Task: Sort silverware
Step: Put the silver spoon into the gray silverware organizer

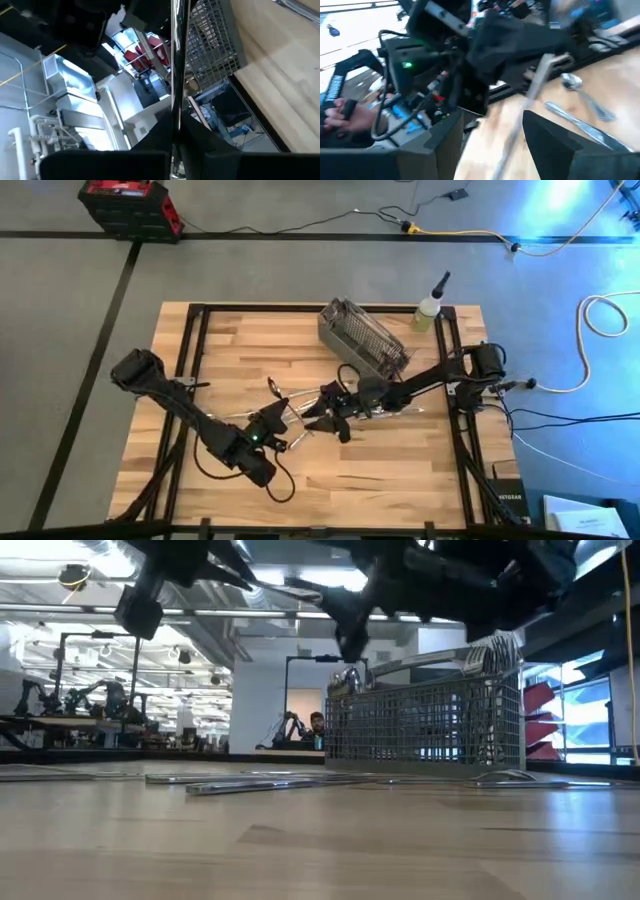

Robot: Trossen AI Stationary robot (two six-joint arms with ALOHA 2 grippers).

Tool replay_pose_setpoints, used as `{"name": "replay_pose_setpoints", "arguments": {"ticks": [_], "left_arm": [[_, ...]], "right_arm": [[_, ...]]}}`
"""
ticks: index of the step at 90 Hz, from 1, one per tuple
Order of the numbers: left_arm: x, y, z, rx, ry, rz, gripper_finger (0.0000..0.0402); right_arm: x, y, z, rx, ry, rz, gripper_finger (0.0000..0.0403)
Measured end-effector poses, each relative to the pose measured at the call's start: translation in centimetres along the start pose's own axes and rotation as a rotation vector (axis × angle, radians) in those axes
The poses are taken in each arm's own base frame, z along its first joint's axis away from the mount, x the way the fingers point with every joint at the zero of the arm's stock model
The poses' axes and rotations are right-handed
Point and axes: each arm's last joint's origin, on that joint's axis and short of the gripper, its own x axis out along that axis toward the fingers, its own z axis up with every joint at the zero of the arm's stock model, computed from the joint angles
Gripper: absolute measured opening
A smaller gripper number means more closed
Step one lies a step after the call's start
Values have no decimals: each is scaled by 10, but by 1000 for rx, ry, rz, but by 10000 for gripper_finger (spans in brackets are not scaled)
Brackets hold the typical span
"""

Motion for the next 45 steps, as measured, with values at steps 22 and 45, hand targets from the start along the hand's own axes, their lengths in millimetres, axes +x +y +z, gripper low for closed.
{"name": "replay_pose_setpoints", "arguments": {"ticks": [22, 45], "left_arm": [[-3, -1, 1, 8, -38, -18, 0], [-2, -2, 1, 17, -50, -29, 0]], "right_arm": [[21, 2, 14, -31, 84, -74, 190], [34, 5, 26, -73, 125, -232, 190]]}}
